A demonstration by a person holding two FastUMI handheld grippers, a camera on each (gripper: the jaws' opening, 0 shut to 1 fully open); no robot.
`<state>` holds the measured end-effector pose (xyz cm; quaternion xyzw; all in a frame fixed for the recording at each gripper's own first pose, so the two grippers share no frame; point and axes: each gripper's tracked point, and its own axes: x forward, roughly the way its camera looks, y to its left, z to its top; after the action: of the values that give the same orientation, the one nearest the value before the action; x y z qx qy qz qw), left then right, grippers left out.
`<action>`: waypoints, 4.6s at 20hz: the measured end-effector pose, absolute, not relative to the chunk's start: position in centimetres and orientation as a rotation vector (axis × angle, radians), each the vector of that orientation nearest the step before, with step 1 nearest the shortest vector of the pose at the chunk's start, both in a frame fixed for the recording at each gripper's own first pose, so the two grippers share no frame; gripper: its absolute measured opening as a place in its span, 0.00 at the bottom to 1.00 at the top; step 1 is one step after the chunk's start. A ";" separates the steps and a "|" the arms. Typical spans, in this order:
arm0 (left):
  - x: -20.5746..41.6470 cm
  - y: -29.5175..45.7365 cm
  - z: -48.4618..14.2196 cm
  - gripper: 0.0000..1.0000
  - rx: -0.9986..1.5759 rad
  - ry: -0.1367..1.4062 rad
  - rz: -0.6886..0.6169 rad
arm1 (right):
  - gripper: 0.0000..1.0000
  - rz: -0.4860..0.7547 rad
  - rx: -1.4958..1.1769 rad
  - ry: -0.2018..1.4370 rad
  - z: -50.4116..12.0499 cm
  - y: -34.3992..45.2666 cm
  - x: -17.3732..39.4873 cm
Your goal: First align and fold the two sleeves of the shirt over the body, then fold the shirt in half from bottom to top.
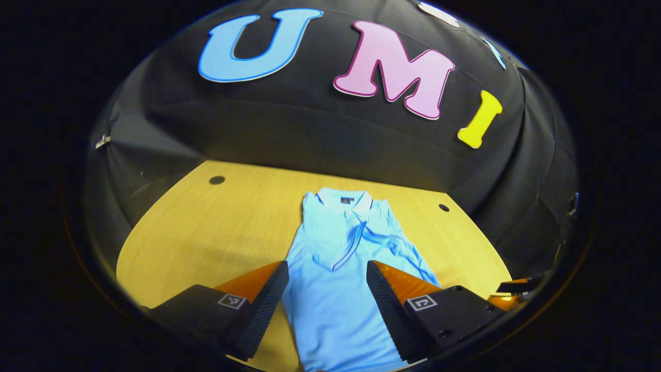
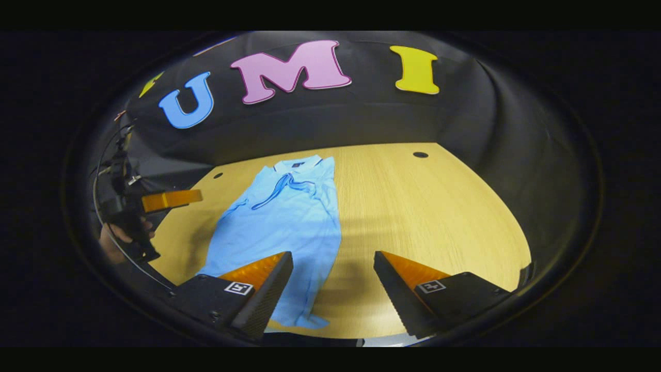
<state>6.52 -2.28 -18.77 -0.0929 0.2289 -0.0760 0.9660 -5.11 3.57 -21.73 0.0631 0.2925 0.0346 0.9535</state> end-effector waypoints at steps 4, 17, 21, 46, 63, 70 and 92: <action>-1.9 -1.7 -23.4 0.97 -0.170 0.541 -0.161 | 0.99 0.071 0.110 0.627 -23.2 5.0 -8.3; -6.4 -3.7 -32.5 0.97 -0.119 0.679 -0.145 | 0.92 0.074 0.025 0.749 -31.7 9.2 -11.7; -6.6 -3.8 -33.7 0.99 -0.093 0.691 -0.125 | 0.93 0.063 0.021 0.784 -33.3 8.9 -12.1; -5.9 -7.4 -33.6 0.07 -0.129 0.676 -0.203 | 0.00 0.254 -0.020 0.726 -31.5 10.4 -9.6; 5.8 -7.7 -20.9 0.06 -0.166 0.570 -0.170 | 0.05 0.232 0.094 0.570 -21.4 9.1 2.8; 16.0 -6.6 -15.6 0.06 -0.193 0.479 -0.143 | 0.05 0.252 0.137 0.423 -15.0 9.8 15.3; 45.4 -3.9 -20.4 0.51 -0.035 0.497 -0.117 | 0.12 0.158 0.042 0.393 -19.3 10.3 43.1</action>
<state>45.38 -3.89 -20.40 -0.0175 0.2458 -0.0576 0.9674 43.06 10.25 -19.33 0.0210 0.1950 0.0783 0.9775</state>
